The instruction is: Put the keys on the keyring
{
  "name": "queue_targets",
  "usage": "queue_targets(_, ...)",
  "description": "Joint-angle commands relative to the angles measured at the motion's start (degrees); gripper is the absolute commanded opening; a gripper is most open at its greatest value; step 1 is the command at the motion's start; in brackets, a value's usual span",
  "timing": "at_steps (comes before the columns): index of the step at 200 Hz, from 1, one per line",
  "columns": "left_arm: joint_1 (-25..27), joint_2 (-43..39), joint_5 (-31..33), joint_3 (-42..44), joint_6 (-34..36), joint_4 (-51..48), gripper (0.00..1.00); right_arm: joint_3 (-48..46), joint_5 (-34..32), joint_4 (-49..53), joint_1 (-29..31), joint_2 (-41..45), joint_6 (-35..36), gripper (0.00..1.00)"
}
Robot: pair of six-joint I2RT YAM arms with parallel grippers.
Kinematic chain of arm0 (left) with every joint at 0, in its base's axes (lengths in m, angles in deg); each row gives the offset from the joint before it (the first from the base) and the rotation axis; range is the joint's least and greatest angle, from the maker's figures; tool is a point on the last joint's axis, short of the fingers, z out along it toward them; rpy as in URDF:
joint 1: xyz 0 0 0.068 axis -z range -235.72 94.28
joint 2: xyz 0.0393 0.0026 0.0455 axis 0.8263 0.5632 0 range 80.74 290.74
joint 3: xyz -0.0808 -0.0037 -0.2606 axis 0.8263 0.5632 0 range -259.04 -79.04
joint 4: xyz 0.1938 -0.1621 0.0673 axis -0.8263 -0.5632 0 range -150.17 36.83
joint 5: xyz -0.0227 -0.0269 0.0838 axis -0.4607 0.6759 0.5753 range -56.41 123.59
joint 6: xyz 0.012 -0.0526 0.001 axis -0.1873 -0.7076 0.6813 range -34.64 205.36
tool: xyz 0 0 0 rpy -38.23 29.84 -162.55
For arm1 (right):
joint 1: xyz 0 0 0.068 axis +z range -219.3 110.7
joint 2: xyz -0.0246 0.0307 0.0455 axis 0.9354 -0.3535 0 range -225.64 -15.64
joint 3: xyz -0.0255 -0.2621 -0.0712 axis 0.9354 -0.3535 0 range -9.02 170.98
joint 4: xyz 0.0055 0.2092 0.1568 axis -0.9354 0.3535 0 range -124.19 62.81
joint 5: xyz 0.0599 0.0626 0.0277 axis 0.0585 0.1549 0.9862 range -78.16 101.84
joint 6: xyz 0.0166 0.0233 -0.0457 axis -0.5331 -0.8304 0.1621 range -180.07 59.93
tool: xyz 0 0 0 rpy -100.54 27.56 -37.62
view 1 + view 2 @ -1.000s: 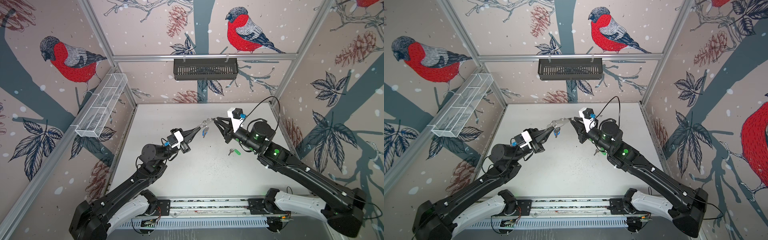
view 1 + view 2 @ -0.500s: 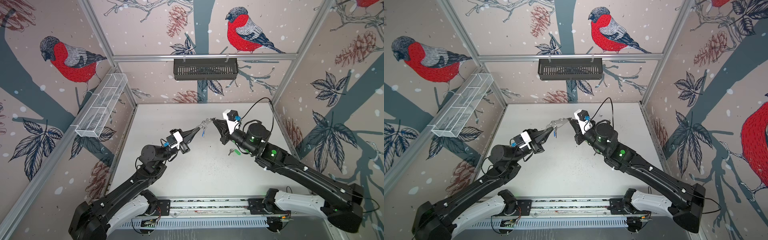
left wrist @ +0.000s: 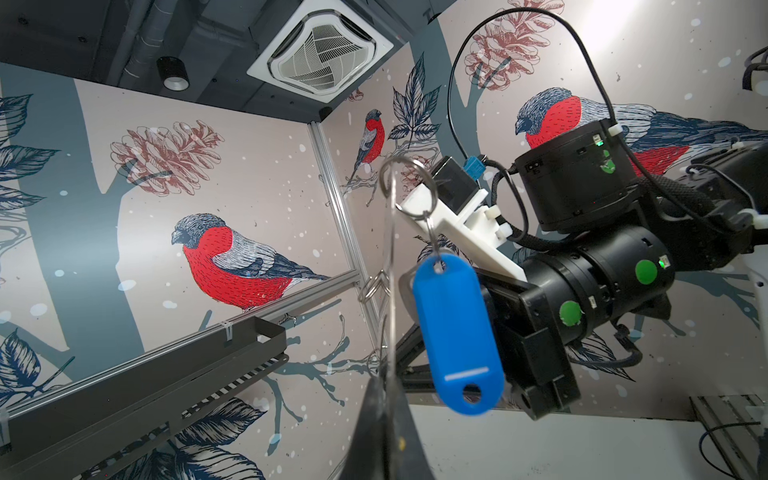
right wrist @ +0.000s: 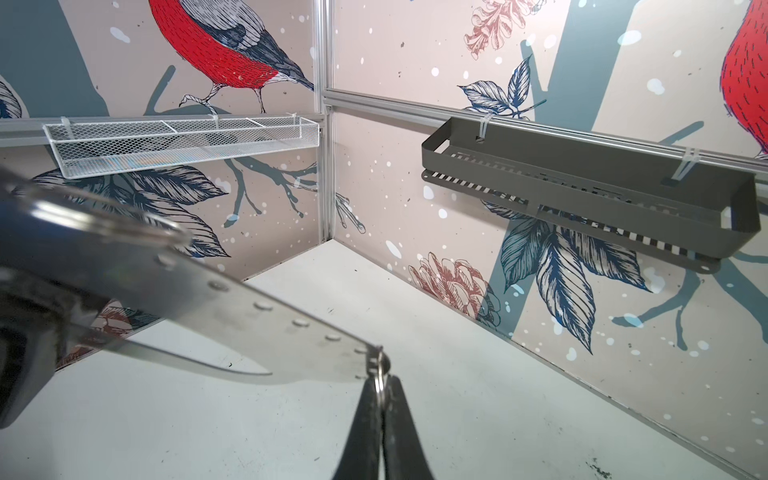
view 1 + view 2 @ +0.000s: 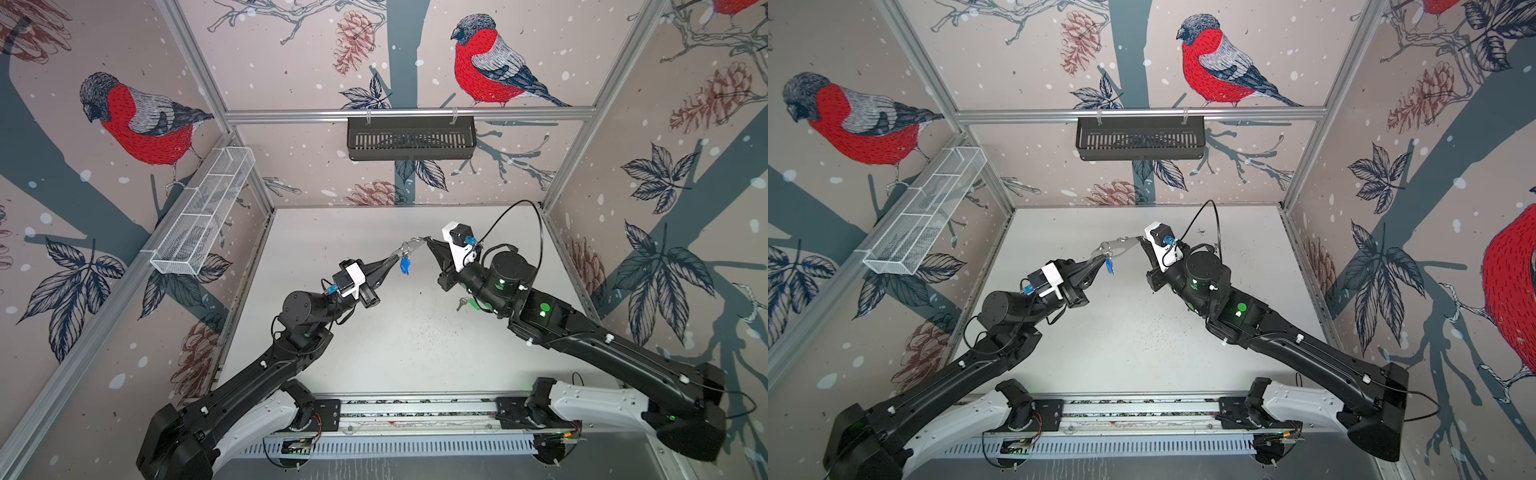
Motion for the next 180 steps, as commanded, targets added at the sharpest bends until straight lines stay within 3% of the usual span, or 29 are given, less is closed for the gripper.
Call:
queue_targets(1,0.01,0.08,1.43,-0.03,-2.35,1.98,0.0,-0.61,-2.52,-1.89,0.07,1.12,1.0,0.0)
queue_targets(94,0.01,1.67,7.54,-2.8,-11.45,-3.26,0.0,-5.22,1.37,-3.77,1.7,5.9,5.66,0.0)
queue_targets(149,-0.03,1.26,8.65,-8.83,-15.65,-16.69,0.0,-9.33,2.0,-7.33,1.78,8.64,9.07,0.0)
queue_targets(180,-0.03,0.53,13.26,-12.29,-16.23,-25.37,0.0,-11.06,5.11,-7.42,1.91,10.29,9.73,0.0)
